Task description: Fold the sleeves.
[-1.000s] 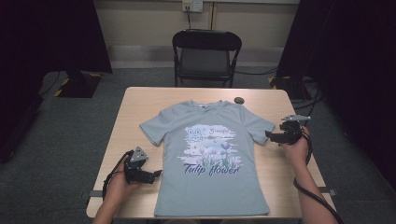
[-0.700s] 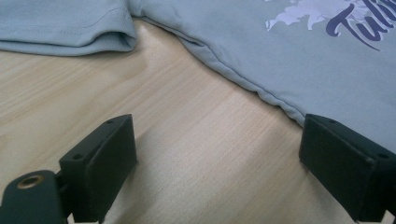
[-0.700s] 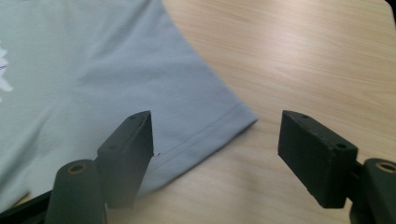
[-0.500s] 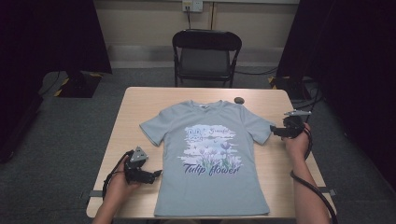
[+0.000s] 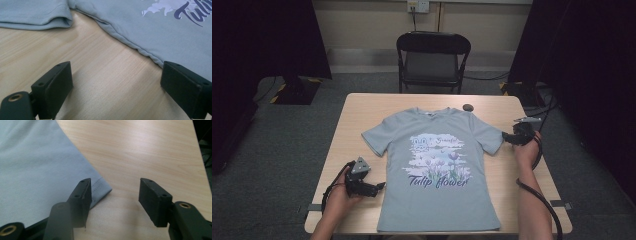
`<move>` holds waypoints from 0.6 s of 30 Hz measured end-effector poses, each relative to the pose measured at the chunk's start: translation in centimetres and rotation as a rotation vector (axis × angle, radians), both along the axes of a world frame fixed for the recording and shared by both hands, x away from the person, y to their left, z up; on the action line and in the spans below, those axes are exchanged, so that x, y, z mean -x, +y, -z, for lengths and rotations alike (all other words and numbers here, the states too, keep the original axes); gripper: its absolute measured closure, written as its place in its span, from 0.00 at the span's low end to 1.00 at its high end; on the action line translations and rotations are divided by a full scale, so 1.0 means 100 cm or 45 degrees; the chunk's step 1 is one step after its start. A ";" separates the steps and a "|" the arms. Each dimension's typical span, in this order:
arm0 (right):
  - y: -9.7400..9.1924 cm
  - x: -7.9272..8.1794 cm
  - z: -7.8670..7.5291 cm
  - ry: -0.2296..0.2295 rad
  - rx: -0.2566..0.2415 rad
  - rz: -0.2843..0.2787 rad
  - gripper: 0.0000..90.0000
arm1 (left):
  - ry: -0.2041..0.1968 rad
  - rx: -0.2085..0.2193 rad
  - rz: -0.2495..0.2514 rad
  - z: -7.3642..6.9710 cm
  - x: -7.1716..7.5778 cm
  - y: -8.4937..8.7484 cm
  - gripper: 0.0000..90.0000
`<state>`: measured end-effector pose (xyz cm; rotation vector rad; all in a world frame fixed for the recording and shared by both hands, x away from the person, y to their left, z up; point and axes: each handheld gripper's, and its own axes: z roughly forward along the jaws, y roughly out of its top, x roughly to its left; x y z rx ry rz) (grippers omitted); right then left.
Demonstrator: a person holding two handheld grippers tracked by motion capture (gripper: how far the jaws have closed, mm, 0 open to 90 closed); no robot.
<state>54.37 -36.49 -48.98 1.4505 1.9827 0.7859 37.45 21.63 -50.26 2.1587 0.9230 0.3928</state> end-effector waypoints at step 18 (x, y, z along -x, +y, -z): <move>0.004 0.000 0.001 0.063 -0.144 -0.086 0.98 | 0.000 0.000 0.000 0.000 0.000 0.000 0.11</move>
